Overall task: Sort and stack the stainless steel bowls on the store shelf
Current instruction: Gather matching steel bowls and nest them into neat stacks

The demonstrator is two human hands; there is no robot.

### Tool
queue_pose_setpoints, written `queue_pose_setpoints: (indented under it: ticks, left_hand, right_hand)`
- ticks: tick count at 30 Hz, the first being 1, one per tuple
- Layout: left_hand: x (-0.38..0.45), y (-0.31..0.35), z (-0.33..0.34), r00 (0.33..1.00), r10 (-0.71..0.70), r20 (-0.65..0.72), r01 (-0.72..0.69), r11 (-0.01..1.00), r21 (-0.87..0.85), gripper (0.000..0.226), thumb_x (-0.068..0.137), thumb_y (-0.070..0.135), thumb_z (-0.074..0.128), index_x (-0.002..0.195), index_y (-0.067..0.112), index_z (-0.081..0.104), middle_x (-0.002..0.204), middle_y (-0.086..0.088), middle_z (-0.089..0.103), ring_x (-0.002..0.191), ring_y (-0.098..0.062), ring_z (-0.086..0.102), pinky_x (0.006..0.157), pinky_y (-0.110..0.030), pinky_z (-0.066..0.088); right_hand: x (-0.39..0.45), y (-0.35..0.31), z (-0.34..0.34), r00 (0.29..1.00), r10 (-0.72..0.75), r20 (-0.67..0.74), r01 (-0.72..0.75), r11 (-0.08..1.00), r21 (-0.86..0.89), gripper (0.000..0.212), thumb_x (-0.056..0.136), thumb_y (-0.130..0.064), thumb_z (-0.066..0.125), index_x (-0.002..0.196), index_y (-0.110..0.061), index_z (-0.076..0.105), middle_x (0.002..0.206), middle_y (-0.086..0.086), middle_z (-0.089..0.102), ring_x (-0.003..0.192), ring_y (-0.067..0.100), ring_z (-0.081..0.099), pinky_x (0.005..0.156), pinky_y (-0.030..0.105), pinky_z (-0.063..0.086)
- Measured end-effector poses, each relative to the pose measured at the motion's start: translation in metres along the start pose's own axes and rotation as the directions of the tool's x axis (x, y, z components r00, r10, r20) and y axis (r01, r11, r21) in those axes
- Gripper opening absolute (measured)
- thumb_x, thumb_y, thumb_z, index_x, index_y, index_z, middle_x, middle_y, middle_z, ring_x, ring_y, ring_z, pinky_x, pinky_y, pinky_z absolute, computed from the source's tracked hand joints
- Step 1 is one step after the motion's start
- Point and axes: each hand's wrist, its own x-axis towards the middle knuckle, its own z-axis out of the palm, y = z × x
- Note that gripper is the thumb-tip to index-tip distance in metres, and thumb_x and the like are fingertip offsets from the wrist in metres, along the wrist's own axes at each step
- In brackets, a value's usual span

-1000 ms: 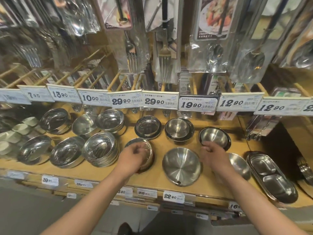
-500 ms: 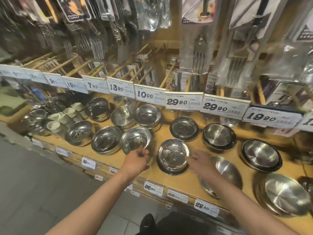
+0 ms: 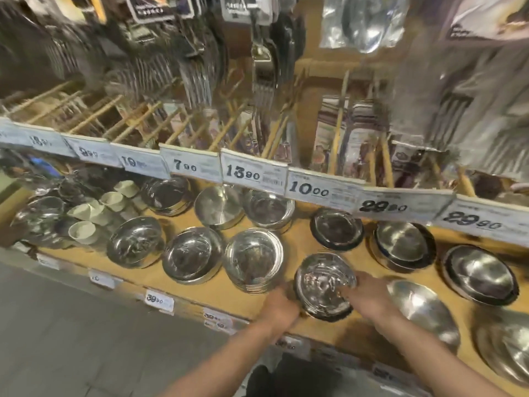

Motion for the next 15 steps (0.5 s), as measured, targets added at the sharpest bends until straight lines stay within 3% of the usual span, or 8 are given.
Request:
queue_pose_setpoints:
  ticks: [3,5,7,10,12,15]
  left_hand:
    - [0.011,-0.007,-0.003,1.000,0.003,0.030,-0.003,1.000,-0.006,0.018,0.094,0.007,0.062,0.105,0.018,0.069,0.100,-0.005,0.077,0.090,-0.022,0.073,0.085,-0.043,0.062]
    - [0.015,-0.009,-0.005,0.996,-0.039,0.081,0.046,0.995,-0.088,0.017,0.094,0.008,0.062,0.098,0.024,0.065,0.085,0.004,0.077,0.071,-0.011,0.072,0.065,-0.028,0.061]
    - [0.018,-0.010,-0.005,0.994,-0.045,0.099,0.054,0.994,-0.099,0.017,0.091,0.011,0.063,0.095,0.028,0.064,0.067,0.010,0.073,0.051,0.000,0.061,0.047,-0.017,0.048]
    - [0.020,-0.010,-0.006,0.992,-0.059,0.107,0.071,0.991,-0.116,0.020,0.087,0.012,0.067,0.095,0.031,0.064,0.071,0.010,0.074,0.060,-0.003,0.064,0.056,-0.020,0.052]
    - [0.020,-0.010,-0.007,0.991,-0.079,0.109,0.090,0.991,-0.101,0.021,0.090,0.009,0.066,0.094,0.030,0.062,0.080,0.007,0.075,0.070,-0.010,0.067,0.063,-0.026,0.056]
    - [0.016,-0.005,-0.007,0.987,-0.113,0.115,0.124,0.988,-0.096,0.021,0.092,0.006,0.063,0.090,0.027,0.060,0.084,0.002,0.072,0.071,-0.013,0.066,0.068,-0.027,0.061]
  right_hand:
    - [-0.004,-0.006,0.003,0.998,0.055,0.001,-0.055,0.998,0.025,0.045,0.089,-0.024,0.069,0.132,-0.015,0.059,0.115,0.008,0.071,0.109,0.031,0.066,0.089,0.039,0.054]
    - [-0.002,-0.010,0.005,0.996,0.089,0.011,-0.090,0.995,0.036,0.046,0.087,-0.014,0.067,0.131,-0.009,0.057,0.103,0.006,0.068,0.102,0.032,0.067,0.083,0.042,0.056]
    - [0.001,-0.015,0.007,0.991,0.134,0.015,-0.134,0.991,0.022,0.055,0.085,-0.008,0.064,0.138,-0.006,0.048,0.108,0.008,0.065,0.100,0.031,0.065,0.074,0.039,0.054]
    - [0.004,-0.016,0.012,0.982,0.190,0.008,-0.189,0.975,0.113,0.047,0.088,-0.004,0.057,0.133,-0.006,0.045,0.105,0.008,0.063,0.090,0.029,0.067,0.059,0.036,0.056]
    - [0.005,-0.010,0.013,0.973,0.232,0.019,-0.229,0.941,0.250,0.037,0.088,-0.005,0.063,0.123,-0.006,0.051,0.099,0.005,0.061,0.086,0.027,0.068,0.058,0.035,0.063]
    - [0.006,0.000,0.011,0.970,0.240,0.046,-0.239,0.896,0.374,0.040,0.086,0.004,0.068,0.123,-0.003,0.057,0.101,0.010,0.068,0.086,0.027,0.071,0.058,0.034,0.063]
